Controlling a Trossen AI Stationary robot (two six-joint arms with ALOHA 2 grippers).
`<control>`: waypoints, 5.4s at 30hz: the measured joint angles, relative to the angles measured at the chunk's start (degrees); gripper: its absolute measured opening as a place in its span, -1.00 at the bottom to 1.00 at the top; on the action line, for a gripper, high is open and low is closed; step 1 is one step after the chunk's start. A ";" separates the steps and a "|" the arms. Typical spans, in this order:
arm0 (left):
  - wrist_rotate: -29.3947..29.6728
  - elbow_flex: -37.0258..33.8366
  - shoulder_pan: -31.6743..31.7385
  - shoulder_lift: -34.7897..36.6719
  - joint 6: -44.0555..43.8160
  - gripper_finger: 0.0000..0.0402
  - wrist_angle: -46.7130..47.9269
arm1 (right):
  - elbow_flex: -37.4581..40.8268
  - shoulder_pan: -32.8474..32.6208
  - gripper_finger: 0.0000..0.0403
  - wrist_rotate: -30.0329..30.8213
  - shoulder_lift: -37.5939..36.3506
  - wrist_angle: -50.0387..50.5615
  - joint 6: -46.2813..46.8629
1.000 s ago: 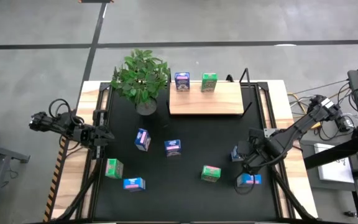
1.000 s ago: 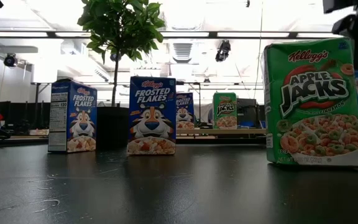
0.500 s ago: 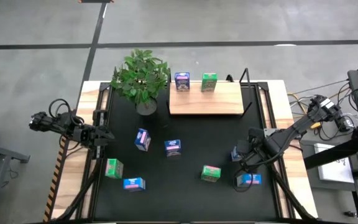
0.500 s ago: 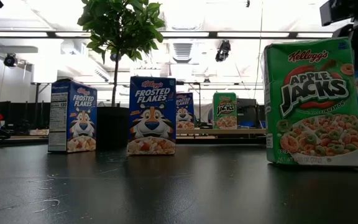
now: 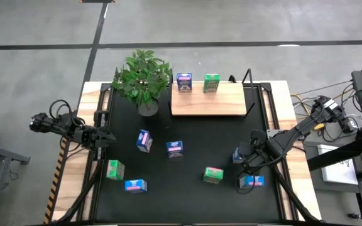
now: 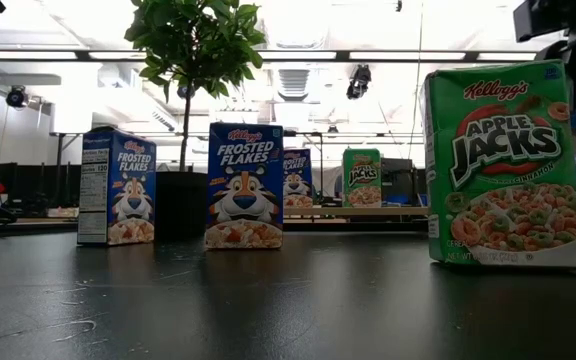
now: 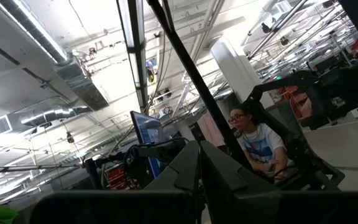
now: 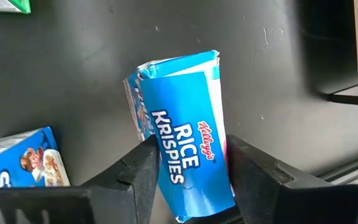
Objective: Stack cereal on shelf
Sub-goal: Put the top right light blue cereal box on the shelf
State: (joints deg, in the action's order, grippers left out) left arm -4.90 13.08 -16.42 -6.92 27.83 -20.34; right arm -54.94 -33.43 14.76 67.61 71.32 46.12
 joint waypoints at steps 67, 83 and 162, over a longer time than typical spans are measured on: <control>-0.01 0.00 0.01 -0.02 -0.06 -1.00 0.68 | -26.95 73.88 -0.24 -4.26 19.19 -9.20 -69.25; -0.01 0.00 -0.01 -0.02 -0.04 -1.00 0.63 | -34.52 73.77 -0.02 -4.35 18.64 -4.25 -63.85; -0.04 0.00 0.01 -0.02 -0.31 -1.00 0.24 | -6.95 70.41 -0.94 12.46 13.90 -28.93 -62.54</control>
State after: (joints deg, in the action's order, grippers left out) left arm -4.93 13.08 -16.40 -6.94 27.53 -20.10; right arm -61.89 36.98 27.22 81.52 42.39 -16.42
